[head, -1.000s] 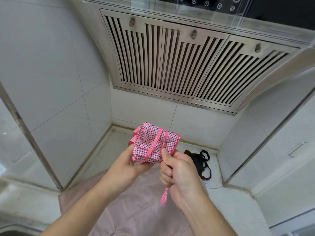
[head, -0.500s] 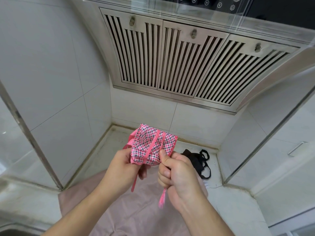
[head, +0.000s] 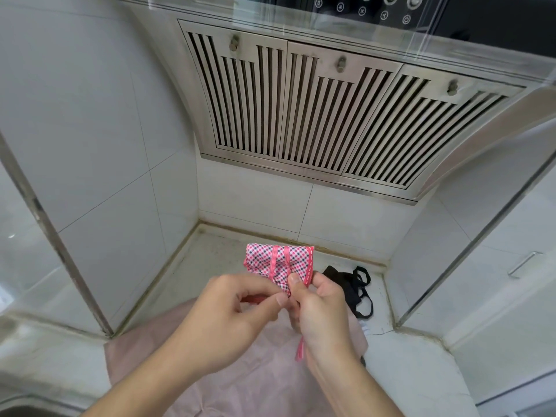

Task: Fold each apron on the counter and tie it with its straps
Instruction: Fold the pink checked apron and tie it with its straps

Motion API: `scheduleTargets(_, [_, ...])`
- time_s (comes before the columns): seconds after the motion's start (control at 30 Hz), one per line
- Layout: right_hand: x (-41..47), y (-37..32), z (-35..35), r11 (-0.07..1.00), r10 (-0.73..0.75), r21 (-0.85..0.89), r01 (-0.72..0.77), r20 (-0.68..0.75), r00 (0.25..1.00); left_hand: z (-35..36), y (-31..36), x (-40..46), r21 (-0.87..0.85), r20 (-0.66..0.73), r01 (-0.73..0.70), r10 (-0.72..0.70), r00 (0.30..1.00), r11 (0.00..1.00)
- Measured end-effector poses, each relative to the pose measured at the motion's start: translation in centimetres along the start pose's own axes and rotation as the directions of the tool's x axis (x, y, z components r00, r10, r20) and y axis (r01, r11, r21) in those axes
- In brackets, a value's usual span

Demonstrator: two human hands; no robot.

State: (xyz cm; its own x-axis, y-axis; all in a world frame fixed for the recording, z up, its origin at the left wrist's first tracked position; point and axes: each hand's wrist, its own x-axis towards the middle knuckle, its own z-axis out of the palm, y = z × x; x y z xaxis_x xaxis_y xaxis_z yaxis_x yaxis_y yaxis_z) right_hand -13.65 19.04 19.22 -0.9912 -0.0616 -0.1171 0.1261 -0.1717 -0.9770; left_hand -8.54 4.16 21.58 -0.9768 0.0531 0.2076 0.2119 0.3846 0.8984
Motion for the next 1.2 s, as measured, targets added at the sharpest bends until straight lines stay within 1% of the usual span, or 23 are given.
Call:
scheduleTargets(0.03, [-0.2,0.0,0.0,1.000,0.024,0.010,-0.024,0.016,1.000,-0.3,0.1,0.3,-0.010,0.005,-0.048,0.048,0.999,0.999])
scheduleTargets(0.1, [-0.4,-0.1,0.0,0.999,0.053,0.001,-0.053,0.045,0.998,-0.7,0.2,0.9,0.062,-0.011,-0.117,0.117,0.993,0.991])
scheduleTargets(0.13, [-0.4,-0.1,-0.1,0.999,0.049,-0.020,-0.047,0.059,0.997,-0.9,0.2,1.1,0.088,-0.015,-0.123,0.125,0.992,0.988])
scheduleTargets(0.27, [-0.6,-0.2,-0.4,0.990,-0.014,-0.140,0.032,0.123,0.992,-2.0,-0.2,2.3,0.061,-0.012,-0.042,0.043,0.999,0.997])
scheduleTargets(0.3, [-0.7,-0.5,-0.5,0.985,-0.025,-0.168,0.048,0.141,0.990,-2.0,-0.3,2.5,0.015,-0.007,-0.020,0.020,1.000,1.000])
scheduleTargets(0.37, [-0.9,-0.9,-0.8,0.982,-0.034,-0.178,0.067,0.180,0.983,-1.9,-0.3,2.6,-0.175,-0.006,0.047,-0.049,0.999,0.983])
scheduleTargets(0.4, [-1.0,-1.0,-1.0,0.981,-0.034,-0.179,0.070,0.196,0.980,-1.8,-0.1,2.5,-0.237,-0.011,0.088,-0.093,0.996,0.968])
scheduleTargets(0.47, [-1.4,-1.1,-1.2,0.983,-0.039,-0.169,0.076,0.214,0.976,-1.5,-0.3,2.3,-0.246,-0.061,0.113,-0.132,0.989,0.963])
scheduleTargets(0.53, [-1.7,-0.9,-1.2,0.973,-0.089,-0.194,0.124,0.180,0.980,-0.9,-0.8,2.2,-0.274,-0.123,0.122,-0.160,0.979,0.954])
scheduleTargets(0.6, [-2.0,-0.2,-1.2,0.919,-0.192,-0.325,0.221,0.121,0.974,-0.3,-1.2,2.2,-0.297,-0.160,0.126,-0.180,0.971,0.946])
scheduleTargets(0.63, [-2.0,0.0,-1.3,0.864,-0.259,-0.417,0.282,0.113,0.959,0.1,-1.4,2.2,-0.290,-0.178,0.126,-0.183,0.967,0.949])
scheduleTargets(0.7, [-2.2,0.1,-1.3,0.738,-0.359,-0.560,0.376,0.145,0.922,0.9,-1.7,2.0,-0.279,-0.205,0.120,-0.181,0.962,0.953])
scheduleTargets(0.77, [-2.3,-0.1,-1.3,0.651,-0.395,-0.634,0.417,0.186,0.900,1.2,-2.0,1.7,-0.297,-0.219,0.114,-0.184,0.958,0.948])
scheduleTargets(0.83, [-2.4,-0.6,-1.1,0.603,-0.378,-0.682,0.414,0.213,0.901,1.1,-2.2,1.5,-0.328,-0.210,0.122,-0.198,0.957,0.937])
scheduleTargets(0.9, [-2.4,-0.9,-1.0,0.549,-0.355,-0.732,0.403,0.232,0.905,1.0,-2.7,1.4,-0.300,-0.212,0.142,-0.211,0.954,0.943])
scheduleTargets(0.97, [-2.4,-1.0,-1.0,0.520,-0.337,-0.755,0.400,0.249,0.908,0.9,-3.0,1.3,-0.275,-0.199,0.148,-0.207,0.958,0.950])
scheduleTargets(1.03, [-2.3,-1.6,-1.0,0.517,-0.304,-0.771,0.373,0.242,0.921,0.8,-3.0,1.3,-0.266,-0.173,0.158,-0.209,0.963,0.951])
scheduleTargets(1.13, [-1.9,-2.3,-1.3,0.535,-0.260,-0.773,0.341,0.234,0.937,0.5,-3.0,1.2,-0.244,-0.098,0.169,-0.198,0.975,0.955])
scheduleTargets(1.2, [-1.3,-2.3,-1.6,0.557,-0.233,-0.755,0.345,0.257,0.938,0.4,-3.6,1.3,-0.186,-0.082,0.161,-0.179,0.980,0.969])
